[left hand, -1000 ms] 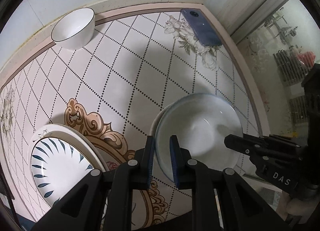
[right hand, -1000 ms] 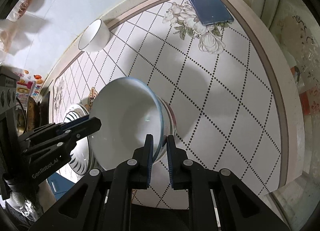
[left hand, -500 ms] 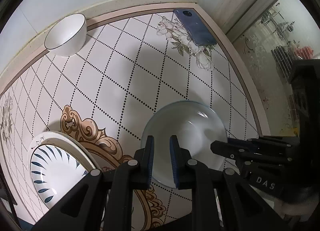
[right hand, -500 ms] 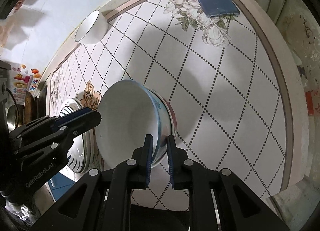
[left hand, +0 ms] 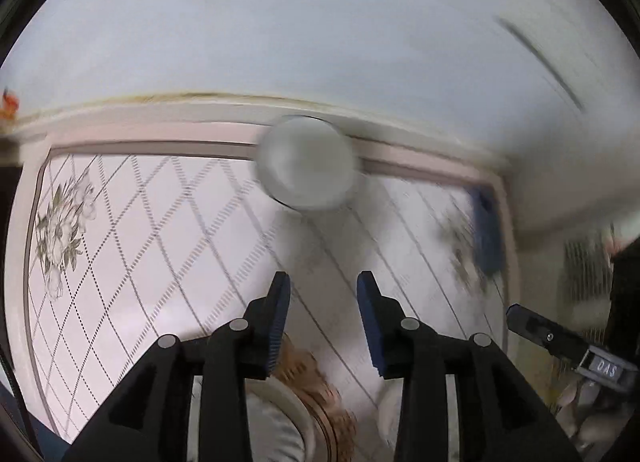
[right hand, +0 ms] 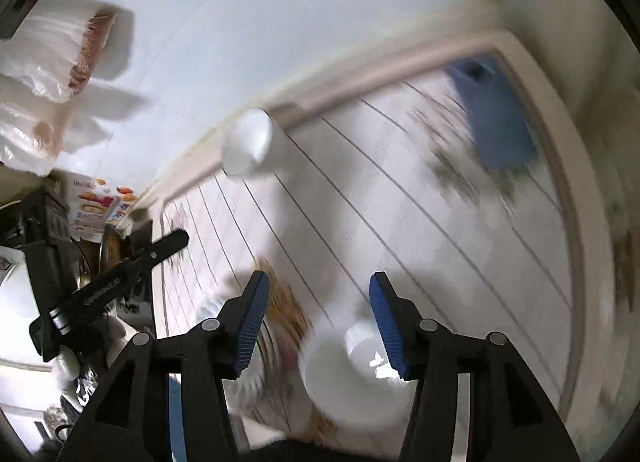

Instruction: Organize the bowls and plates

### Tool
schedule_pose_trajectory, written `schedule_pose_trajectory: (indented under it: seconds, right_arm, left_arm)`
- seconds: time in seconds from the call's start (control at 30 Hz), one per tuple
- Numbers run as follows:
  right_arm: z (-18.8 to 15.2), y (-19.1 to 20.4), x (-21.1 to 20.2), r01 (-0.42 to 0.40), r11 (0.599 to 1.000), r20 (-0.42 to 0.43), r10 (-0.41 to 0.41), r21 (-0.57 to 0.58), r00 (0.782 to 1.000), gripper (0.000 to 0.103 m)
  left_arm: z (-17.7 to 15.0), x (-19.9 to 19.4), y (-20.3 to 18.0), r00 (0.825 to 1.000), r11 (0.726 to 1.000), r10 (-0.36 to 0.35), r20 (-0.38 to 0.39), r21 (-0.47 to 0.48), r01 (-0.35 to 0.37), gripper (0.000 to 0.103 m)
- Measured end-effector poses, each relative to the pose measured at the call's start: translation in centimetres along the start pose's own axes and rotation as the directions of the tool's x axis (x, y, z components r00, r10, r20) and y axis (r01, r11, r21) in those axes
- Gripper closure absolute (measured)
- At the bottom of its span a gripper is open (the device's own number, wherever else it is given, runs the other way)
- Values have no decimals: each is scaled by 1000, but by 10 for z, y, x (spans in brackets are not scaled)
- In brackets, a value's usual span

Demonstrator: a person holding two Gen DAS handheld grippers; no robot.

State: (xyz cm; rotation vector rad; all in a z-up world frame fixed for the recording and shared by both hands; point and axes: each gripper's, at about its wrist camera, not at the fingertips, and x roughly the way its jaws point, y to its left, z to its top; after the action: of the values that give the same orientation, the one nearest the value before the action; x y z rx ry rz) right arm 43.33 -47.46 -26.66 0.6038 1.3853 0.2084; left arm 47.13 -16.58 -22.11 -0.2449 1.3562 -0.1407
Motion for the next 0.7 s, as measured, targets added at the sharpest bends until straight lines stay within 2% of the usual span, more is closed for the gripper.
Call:
schedule_pose_trajectory:
  seconds: [0.13, 0.23, 0.37, 0.47, 0.53, 0.57, 0.6, 0.7]
  right_arm:
    - [62, 35, 66, -33, 998, -41, 31, -45, 999, 48]
    - [99, 55, 116, -29, 996, -78, 23, -79, 997, 48]
    - [133, 65, 163, -16, 996, -114, 6, -85, 993, 49]
    - [147, 65, 189, 5, 997, -133, -15, -77, 991, 61]
    - [151, 61, 201, 12, 997, -149, -23, -73, 989, 78]
    - [153, 59, 207, 20, 997, -153, -31, -73, 988, 87]
    - [154, 57, 212, 29, 997, -156, -40, -76, 987, 88]
    - [153, 55, 216, 28, 994, -140, -43, -105, 989, 88]
  left_arm:
    - [37, 41, 35, 999, 994, -1, -52, -105, -4, 71]
    - [54, 66, 49, 996, 988, -11, -90, -154, -3, 71]
    - [72, 104, 57, 983, 983, -51, -177, -182, 18, 71]
    - [80, 118, 60, 982, 980, -58, -181, -200, 21, 72]
    - [82, 118, 57, 987, 983, -36, -159, -181, 7, 72]
    - [83, 117, 55, 989, 985, -26, -148, -170, 1, 82]
    - [84, 117, 51, 989, 987, -25, -144, -162, 1, 86]
    - [88, 120, 44, 991, 992, 9, -132, -123, -26, 86]
